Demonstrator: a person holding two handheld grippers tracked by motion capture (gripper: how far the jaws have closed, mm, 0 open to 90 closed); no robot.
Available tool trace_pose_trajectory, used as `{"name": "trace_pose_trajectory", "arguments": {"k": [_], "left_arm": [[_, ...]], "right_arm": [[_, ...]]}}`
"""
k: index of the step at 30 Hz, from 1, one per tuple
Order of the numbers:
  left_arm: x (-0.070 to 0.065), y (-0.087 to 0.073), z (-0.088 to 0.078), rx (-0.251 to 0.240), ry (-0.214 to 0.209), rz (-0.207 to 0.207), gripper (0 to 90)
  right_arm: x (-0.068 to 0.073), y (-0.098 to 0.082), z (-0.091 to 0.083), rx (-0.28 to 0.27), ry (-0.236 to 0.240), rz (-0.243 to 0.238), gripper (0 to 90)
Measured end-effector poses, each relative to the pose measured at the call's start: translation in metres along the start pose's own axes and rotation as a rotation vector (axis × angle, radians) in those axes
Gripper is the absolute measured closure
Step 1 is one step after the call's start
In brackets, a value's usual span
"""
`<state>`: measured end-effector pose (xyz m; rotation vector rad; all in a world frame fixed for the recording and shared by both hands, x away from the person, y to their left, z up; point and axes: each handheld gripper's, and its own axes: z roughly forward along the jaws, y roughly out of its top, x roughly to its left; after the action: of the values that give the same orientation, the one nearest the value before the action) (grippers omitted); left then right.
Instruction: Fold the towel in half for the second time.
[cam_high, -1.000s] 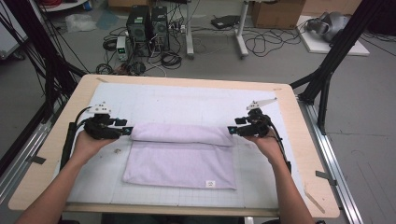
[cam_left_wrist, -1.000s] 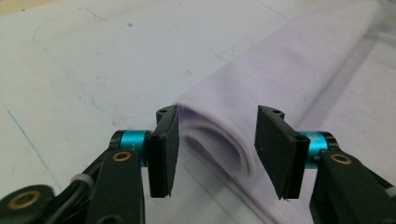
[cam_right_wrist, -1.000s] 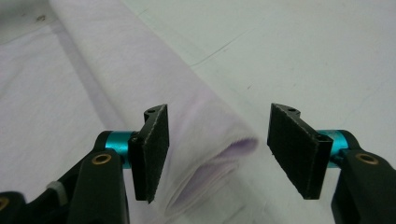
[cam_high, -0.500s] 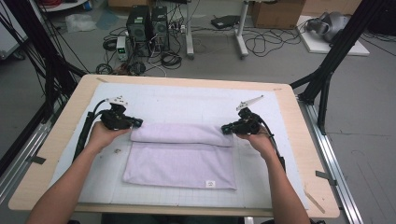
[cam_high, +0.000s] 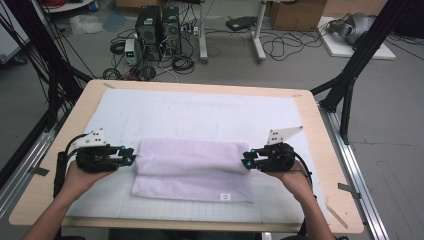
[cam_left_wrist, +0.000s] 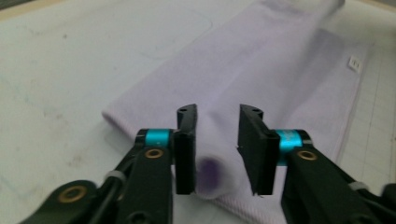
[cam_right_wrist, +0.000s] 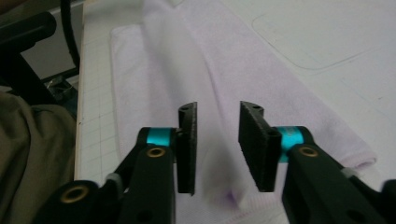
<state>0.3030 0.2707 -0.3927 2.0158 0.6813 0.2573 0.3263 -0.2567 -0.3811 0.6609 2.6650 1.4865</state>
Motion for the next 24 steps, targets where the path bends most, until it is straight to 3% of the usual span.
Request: {"name": "trace_pose_trajectory", "arguments": {"k": [3,7,11,14,18,24], "left_arm": [[0.000,-0.002,0.006,0.022,-0.002,-0.009,58.6],[-0.002,0.000,0.023,0.062,-0.028,0.009,58.0],[-0.010,-0.007,0.036,0.115,-0.064,0.036,59.6],[-0.015,-0.017,0.039,0.159,-0.068,0.043,60.3],[-0.020,-0.028,0.038,0.184,-0.063,0.042,60.0],[-0.026,-0.028,0.035,0.176,-0.071,0.041,55.4]], "right_arm": [[-0.001,-0.003,0.005,0.004,-0.015,0.012,61.3],[-0.002,-0.008,0.023,0.068,-0.021,-0.001,58.4],[-0.001,-0.018,0.037,0.109,0.009,0.000,56.8],[0.002,-0.023,0.041,0.153,0.023,0.003,54.2],[0.009,-0.030,0.040,0.143,0.012,-0.020,54.7],[0.017,-0.045,0.038,0.137,0.011,-0.032,52.3]]}}
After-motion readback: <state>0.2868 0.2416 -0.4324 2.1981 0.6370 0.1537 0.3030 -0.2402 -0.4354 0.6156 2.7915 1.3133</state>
